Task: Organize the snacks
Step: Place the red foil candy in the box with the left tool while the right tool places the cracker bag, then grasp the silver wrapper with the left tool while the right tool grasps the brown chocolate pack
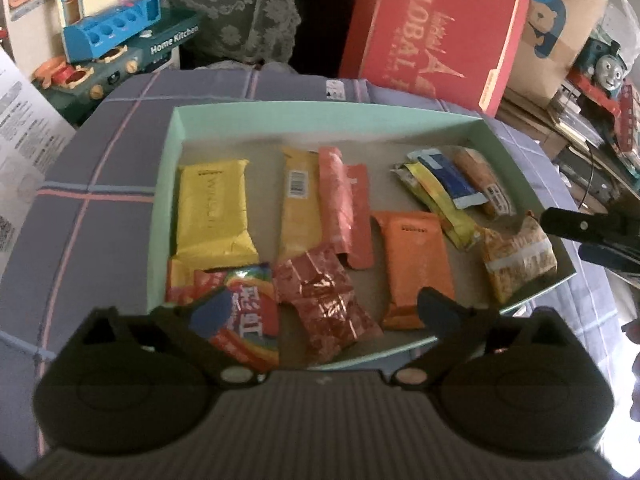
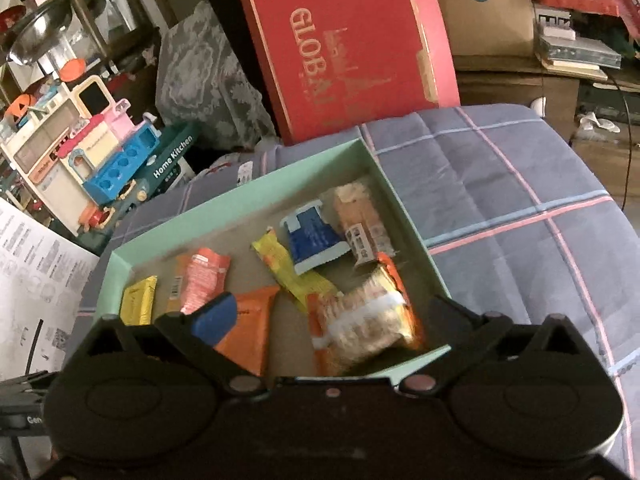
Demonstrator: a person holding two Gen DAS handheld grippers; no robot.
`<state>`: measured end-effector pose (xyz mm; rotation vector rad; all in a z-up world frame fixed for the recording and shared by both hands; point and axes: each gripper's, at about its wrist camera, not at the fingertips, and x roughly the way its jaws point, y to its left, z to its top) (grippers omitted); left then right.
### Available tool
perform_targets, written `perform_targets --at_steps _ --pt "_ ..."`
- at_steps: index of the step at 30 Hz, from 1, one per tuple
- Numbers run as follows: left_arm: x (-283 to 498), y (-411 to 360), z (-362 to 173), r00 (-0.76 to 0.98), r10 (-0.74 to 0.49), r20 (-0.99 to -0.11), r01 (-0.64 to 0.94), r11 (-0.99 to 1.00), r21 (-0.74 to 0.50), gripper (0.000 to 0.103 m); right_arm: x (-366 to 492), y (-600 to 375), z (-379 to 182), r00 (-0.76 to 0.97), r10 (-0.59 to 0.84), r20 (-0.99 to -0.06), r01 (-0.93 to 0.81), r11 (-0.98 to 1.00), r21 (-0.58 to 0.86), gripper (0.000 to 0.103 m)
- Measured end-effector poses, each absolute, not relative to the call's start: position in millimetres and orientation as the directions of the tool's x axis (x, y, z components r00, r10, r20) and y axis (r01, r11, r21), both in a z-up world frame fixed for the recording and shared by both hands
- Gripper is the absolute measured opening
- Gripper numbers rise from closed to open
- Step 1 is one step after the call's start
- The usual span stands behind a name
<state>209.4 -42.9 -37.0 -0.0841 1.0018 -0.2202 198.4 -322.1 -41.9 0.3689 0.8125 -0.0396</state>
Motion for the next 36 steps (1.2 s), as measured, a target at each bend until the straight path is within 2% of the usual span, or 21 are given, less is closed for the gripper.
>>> perform_targets --at_steps 22,36 --pt "148.5 -23.5 -2.0 0.562 -0.218 -0.797 0.144 0.976 -0.166 0.103 129.9 -321.0 -17.9 0.717 0.106 -0.689 0.180 0.926 0.330 0.103" --pt "105.6 19.6 -31.8 0.515 -0.159 -0.843 0.050 0.987 -0.155 0.103 86.3 -305.7 -35.5 0.676 0.168 -0.718 0.160 0.917 0.365 0.103"
